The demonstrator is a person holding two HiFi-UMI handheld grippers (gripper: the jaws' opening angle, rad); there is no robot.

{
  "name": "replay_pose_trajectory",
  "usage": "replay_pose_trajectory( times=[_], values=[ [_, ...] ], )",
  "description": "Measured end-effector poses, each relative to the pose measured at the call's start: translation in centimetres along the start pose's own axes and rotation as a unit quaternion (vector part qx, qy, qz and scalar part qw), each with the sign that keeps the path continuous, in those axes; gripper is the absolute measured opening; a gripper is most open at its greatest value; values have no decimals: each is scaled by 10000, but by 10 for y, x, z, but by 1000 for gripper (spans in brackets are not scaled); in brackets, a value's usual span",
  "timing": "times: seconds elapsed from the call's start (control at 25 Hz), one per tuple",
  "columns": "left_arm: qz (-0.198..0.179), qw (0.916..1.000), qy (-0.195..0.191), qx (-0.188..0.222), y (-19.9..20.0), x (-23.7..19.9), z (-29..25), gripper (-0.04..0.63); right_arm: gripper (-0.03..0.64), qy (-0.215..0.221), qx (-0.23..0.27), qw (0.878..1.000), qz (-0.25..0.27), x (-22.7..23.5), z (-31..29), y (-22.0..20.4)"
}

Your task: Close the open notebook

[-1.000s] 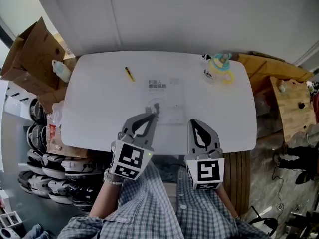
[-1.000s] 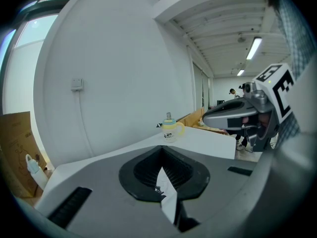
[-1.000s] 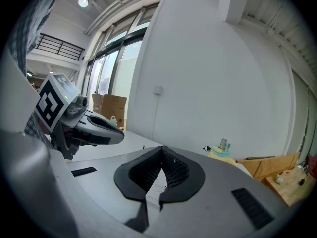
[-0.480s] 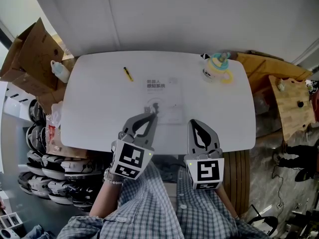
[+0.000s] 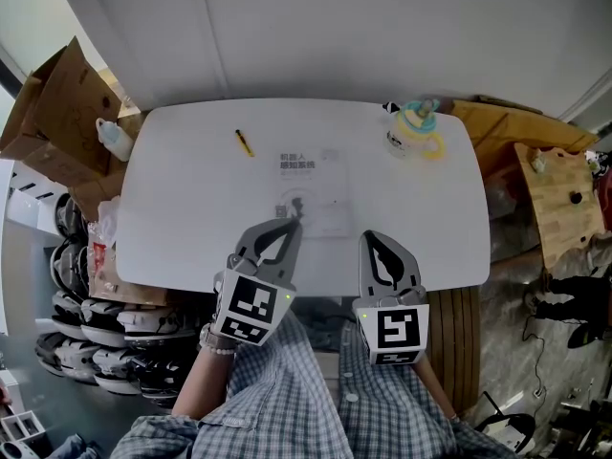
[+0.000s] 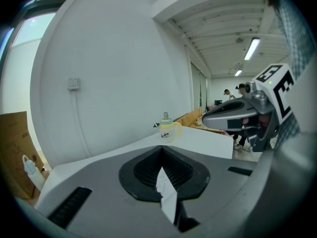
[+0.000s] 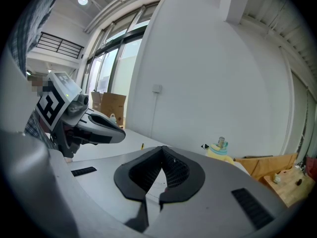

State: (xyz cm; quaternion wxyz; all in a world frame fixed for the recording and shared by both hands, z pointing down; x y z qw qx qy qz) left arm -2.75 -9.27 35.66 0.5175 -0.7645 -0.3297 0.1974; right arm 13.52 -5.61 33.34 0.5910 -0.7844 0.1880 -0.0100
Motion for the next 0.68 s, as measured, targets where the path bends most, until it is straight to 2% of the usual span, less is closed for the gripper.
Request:
replay_pose_trajectory(
  times=[0.68],
  values=[
    [30, 10000, -19, -52, -3, 3, -2, 8, 12, 26, -106, 9999, 45, 1, 1, -5]
  ],
)
Point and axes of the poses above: the fingertips, and each gripper's own axes: z backward along the fingers, x to its right, y out of its top, the point moved 7 cm from there along z, backward along the fingers, and after that the axes turned 3 degrees about -y, right-handed, at the moved point
